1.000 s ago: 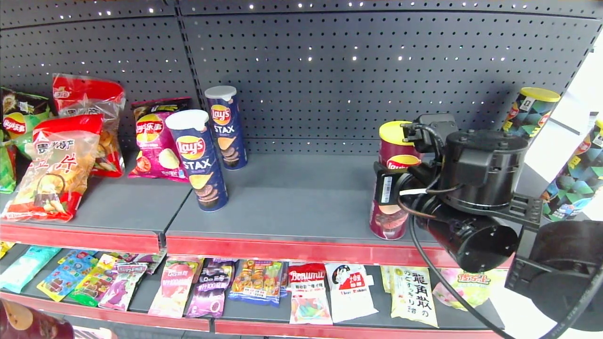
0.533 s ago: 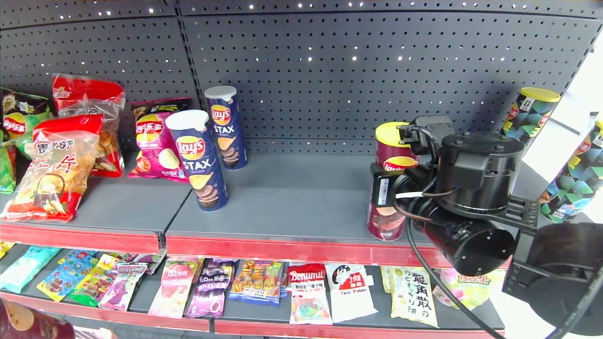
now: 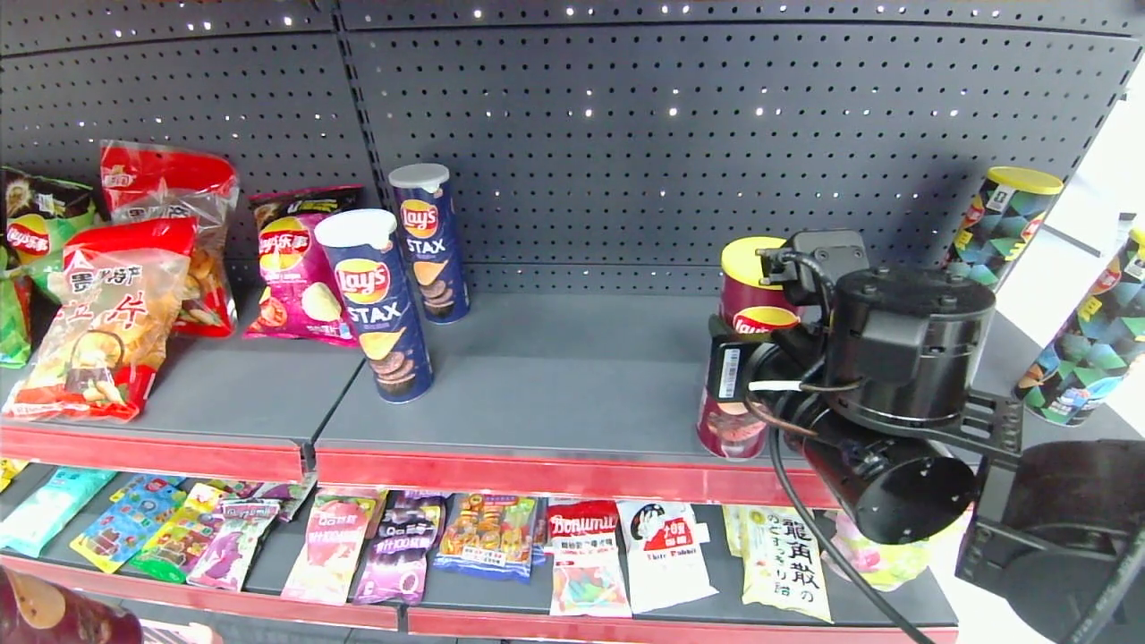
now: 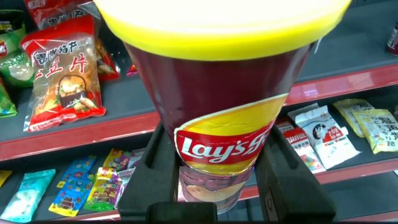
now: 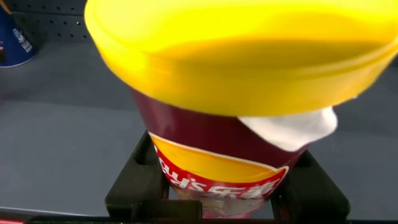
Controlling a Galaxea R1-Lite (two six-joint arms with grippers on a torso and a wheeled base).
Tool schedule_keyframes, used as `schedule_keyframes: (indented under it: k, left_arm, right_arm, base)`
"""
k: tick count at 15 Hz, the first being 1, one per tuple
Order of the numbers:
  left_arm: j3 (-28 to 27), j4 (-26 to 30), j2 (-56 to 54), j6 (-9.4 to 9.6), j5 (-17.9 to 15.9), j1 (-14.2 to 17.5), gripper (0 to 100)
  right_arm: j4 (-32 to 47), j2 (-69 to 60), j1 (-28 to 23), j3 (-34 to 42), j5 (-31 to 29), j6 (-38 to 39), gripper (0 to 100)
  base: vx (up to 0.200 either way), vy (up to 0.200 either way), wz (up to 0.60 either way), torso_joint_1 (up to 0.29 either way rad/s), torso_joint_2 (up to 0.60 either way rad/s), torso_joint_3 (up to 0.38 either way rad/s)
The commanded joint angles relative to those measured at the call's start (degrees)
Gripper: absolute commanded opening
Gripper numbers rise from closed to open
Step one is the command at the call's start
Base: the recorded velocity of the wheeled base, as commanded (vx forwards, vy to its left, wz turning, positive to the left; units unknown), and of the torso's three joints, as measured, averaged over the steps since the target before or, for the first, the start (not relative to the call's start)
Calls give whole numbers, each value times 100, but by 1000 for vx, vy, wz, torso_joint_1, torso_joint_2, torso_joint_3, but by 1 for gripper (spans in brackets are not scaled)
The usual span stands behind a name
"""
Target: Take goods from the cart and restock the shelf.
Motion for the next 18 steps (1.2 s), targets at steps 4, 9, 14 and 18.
schedule_keyframes:
  k: [4,9,14,18]
  left_arm:
    - [-9,-1,-1,1,0,0,0]
    - [-9,-1,-10,1,0,0,0]
    - [-9,-1,-10,1,0,0,0]
    - [-9,-1,-10,1,0,0,0]
  right_arm:
    - [-9,-43,-3,-14,-24,4,0]
    - [-9,-34,-38,-5,-33,22,0]
    - [0,-7,-47,3,-33,127,100]
    - [0,-34,-38,-5,-33,136,100]
  base:
    - [0,0,0,0,0,0]
    - [0,0,0,0,0,0]
    - [0,0,0,0,0,0]
    - [0,0,0,0,0,0]
